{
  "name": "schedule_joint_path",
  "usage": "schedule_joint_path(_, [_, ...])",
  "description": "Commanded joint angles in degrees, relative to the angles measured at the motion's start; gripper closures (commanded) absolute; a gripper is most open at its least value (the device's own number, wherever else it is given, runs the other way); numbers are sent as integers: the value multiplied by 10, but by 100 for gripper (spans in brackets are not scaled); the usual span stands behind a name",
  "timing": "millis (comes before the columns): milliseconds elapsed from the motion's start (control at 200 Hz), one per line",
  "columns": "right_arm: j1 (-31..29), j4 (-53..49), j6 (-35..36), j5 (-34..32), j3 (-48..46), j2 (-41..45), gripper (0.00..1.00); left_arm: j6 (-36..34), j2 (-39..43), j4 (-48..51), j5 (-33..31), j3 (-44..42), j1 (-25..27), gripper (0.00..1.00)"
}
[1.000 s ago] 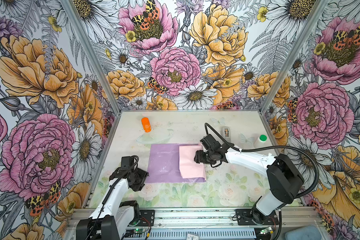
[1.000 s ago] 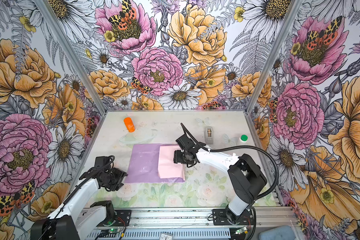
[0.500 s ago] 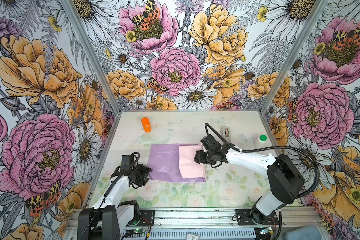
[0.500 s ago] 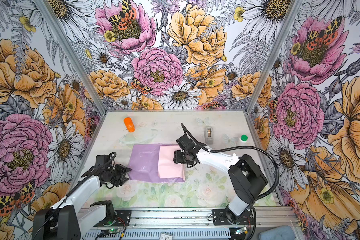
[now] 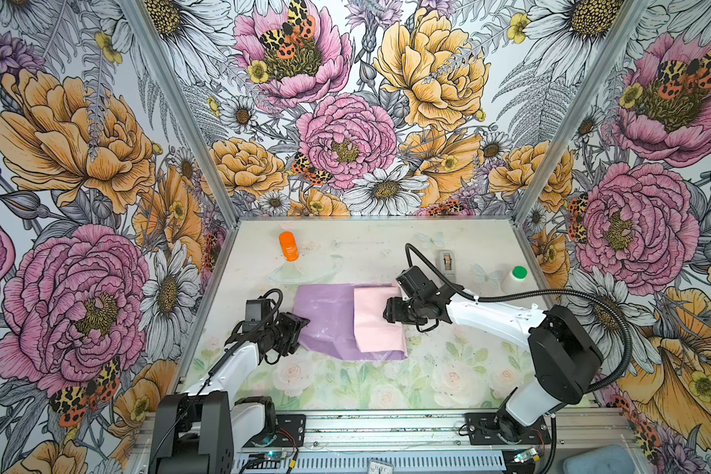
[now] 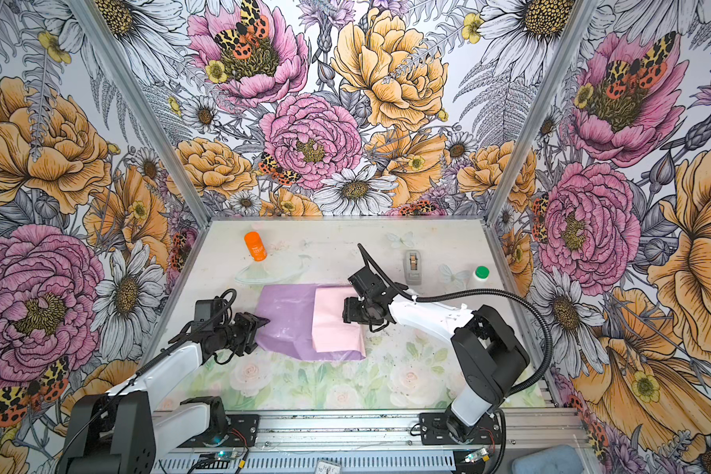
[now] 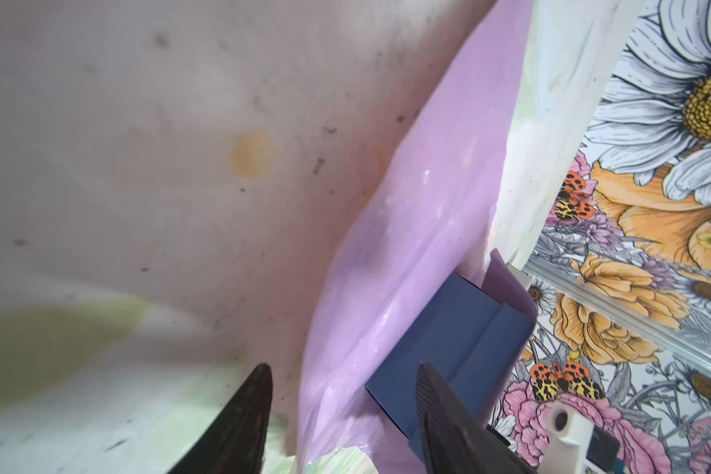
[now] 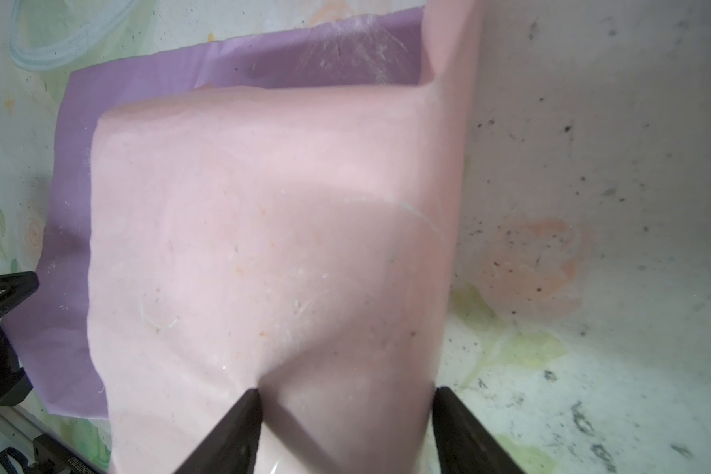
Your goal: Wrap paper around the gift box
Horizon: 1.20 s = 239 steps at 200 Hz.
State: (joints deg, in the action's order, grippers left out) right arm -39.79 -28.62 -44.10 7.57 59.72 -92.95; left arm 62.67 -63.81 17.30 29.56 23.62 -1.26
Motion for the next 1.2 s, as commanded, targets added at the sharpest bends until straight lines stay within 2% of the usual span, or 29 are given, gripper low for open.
schedule_joint_path(0, [0,-16,-6,-21,-13,4,33,1,23,-15,21,24,14,42])
schedule_joint_path(465, [0,-16,-5,-17,-11,2,33,34,127,35,-3,-12,36,45])
schedule_joint_path(590, [0,-16,-4,-17,-11,4,33,15,135,63,-17,-6,35,48])
schedule_joint_path(801, [0,-16,-4,-17,-13,6,33,-18,121,97,-27,7,36,62])
schedule_joint_path(1076, [-1,-16,-3,-15,-13,4,33,-96,89,155,-46,66,37,63])
schedule_joint_path(1191, [-1,-16,-4,-14,-13,6,33,-118,69,161,-54,76,36,68])
